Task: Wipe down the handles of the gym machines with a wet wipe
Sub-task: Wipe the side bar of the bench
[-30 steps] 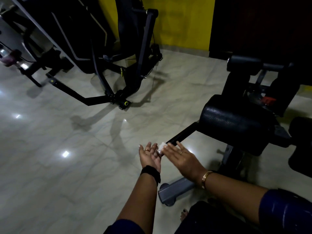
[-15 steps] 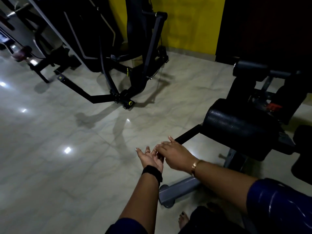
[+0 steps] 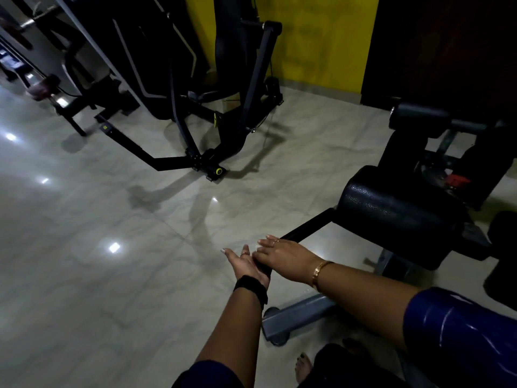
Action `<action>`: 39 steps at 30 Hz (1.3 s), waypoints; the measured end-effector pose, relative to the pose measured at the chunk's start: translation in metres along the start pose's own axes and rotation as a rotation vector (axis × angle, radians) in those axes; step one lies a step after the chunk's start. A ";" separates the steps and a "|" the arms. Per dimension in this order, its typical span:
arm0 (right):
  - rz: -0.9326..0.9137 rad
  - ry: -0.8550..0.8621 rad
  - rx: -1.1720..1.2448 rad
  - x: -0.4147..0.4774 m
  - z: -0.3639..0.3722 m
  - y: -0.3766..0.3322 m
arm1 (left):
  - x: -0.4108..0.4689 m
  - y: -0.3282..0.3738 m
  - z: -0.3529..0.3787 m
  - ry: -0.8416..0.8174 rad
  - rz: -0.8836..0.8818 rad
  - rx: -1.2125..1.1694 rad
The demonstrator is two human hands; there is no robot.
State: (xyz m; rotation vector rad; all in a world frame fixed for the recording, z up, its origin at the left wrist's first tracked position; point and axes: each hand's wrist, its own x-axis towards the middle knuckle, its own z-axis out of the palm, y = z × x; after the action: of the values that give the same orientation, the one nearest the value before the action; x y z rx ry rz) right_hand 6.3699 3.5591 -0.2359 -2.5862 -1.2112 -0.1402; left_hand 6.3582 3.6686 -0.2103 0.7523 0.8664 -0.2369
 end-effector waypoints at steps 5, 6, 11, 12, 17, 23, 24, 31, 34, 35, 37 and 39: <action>0.242 0.206 0.044 -0.042 -0.007 0.025 | -0.002 0.001 0.006 -0.060 0.050 0.083; 0.338 0.205 0.046 -0.053 -0.008 0.036 | -0.002 0.000 0.008 -0.065 0.054 0.092; 0.707 0.221 0.096 -0.054 -0.008 0.044 | -0.003 -0.002 0.007 -0.058 0.055 0.092; 0.737 0.259 0.135 -0.047 -0.005 0.032 | -0.004 -0.002 0.007 -0.060 0.058 0.094; 0.420 0.268 0.256 -0.029 0.007 -0.037 | 0.002 -0.004 0.010 -0.046 0.081 0.101; 0.404 0.182 -0.048 -0.076 -0.008 0.017 | -0.005 -0.012 0.010 -0.108 0.313 0.771; 0.489 0.161 -0.054 -0.083 -0.010 0.031 | -0.004 -0.013 0.005 -0.115 0.414 1.109; 0.689 0.112 0.182 -0.039 -0.005 -0.006 | 0.003 -0.011 -0.010 -0.017 0.910 2.308; 0.547 0.059 0.276 -0.037 -0.008 -0.023 | 0.002 -0.013 -0.003 0.079 0.860 2.302; 0.471 0.085 0.222 -0.038 -0.012 -0.017 | 0.001 -0.014 -0.003 0.100 0.861 2.284; 0.393 0.127 0.081 -0.039 -0.021 0.007 | 0.000 -0.017 -0.002 0.124 0.887 2.277; 0.409 0.067 -0.091 -0.044 -0.028 0.038 | 0.001 -0.019 -0.003 0.142 0.906 2.279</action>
State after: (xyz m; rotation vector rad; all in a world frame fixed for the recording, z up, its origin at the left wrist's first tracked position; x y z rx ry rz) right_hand 6.3717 3.4951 -0.2258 -2.8191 -0.6462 -0.1971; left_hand 6.3484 3.6569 -0.2220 3.1550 -0.1211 -0.2721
